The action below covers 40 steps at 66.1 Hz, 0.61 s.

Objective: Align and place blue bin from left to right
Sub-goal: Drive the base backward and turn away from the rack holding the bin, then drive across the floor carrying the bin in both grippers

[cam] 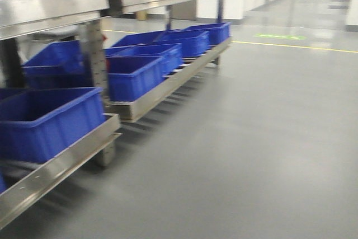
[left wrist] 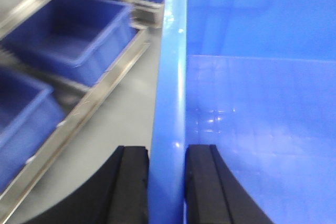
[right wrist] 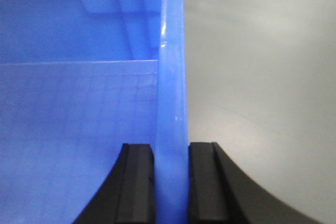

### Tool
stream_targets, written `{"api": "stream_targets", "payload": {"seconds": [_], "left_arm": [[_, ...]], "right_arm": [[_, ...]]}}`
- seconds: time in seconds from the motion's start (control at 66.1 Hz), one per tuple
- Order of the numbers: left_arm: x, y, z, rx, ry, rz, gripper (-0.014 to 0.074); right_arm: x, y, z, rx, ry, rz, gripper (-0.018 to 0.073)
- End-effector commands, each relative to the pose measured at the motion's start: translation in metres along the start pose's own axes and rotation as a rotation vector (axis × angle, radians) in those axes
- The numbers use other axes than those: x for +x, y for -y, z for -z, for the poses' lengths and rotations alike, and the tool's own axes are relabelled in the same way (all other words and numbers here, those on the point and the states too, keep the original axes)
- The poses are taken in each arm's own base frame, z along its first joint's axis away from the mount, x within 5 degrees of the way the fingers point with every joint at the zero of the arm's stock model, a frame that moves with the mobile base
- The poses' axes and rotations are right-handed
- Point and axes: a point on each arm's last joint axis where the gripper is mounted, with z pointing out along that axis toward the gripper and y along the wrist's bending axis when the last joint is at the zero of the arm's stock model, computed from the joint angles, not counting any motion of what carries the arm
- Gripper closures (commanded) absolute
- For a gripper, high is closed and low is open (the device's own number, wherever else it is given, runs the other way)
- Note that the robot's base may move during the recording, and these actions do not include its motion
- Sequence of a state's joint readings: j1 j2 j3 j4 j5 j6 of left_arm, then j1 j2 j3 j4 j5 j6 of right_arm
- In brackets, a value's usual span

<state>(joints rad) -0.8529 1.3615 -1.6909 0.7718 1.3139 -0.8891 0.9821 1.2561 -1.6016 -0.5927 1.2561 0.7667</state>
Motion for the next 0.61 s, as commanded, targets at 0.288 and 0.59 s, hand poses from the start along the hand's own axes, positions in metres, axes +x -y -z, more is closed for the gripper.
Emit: {"api": "stream_targets", "payload": {"seconds": [0.288,0.59], "left_arm": [[-0.0094,0.0066,0.0051,0.087,0.081,0.017,0.0707],[-0.0104,0.0059,0.0051,0.078,0.091,0.012,0.0707]], "right_arm": [[-0.0095,-0.0103,0.008,-0.13,0.105,-0.006,0.0725],[-0.0095,-0.0103,0.008,-0.13,0.105,-0.006,0.0725]]}}
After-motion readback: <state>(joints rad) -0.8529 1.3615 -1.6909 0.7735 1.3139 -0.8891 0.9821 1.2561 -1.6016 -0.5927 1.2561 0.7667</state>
